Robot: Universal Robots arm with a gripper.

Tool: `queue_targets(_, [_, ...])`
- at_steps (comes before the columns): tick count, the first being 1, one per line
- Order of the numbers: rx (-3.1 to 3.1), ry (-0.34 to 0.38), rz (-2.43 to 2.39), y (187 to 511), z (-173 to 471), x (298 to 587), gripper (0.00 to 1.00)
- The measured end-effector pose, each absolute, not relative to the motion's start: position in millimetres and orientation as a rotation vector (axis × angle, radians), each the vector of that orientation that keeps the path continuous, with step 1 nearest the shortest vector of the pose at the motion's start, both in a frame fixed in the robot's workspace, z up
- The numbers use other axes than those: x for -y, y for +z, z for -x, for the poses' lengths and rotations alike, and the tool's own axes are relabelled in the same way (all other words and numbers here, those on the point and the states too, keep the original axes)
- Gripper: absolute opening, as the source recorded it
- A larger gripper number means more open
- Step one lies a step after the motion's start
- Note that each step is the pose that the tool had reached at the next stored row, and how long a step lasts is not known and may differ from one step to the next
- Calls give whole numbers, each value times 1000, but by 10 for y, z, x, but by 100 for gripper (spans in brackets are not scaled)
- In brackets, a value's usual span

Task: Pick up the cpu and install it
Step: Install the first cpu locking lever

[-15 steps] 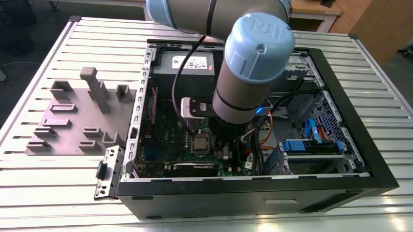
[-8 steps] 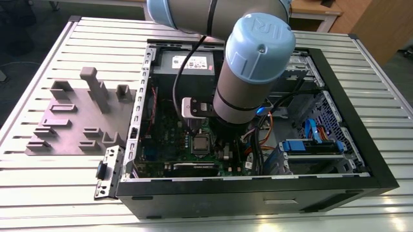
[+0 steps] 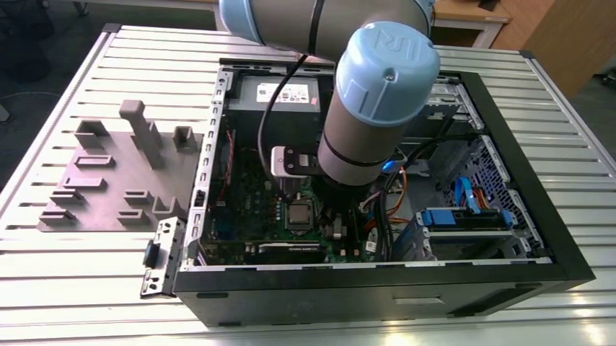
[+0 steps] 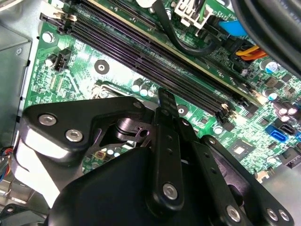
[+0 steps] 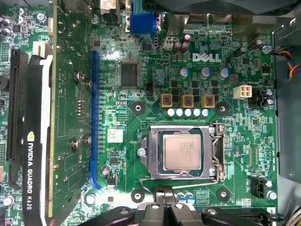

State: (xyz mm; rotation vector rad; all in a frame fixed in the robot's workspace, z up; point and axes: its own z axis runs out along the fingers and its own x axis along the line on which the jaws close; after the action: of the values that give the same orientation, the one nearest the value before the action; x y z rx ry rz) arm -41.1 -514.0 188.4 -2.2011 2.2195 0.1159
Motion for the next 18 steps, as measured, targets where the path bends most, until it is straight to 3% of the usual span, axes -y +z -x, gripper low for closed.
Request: queue_targets(18, [-2219,116,2201,1969,441,5139,11])
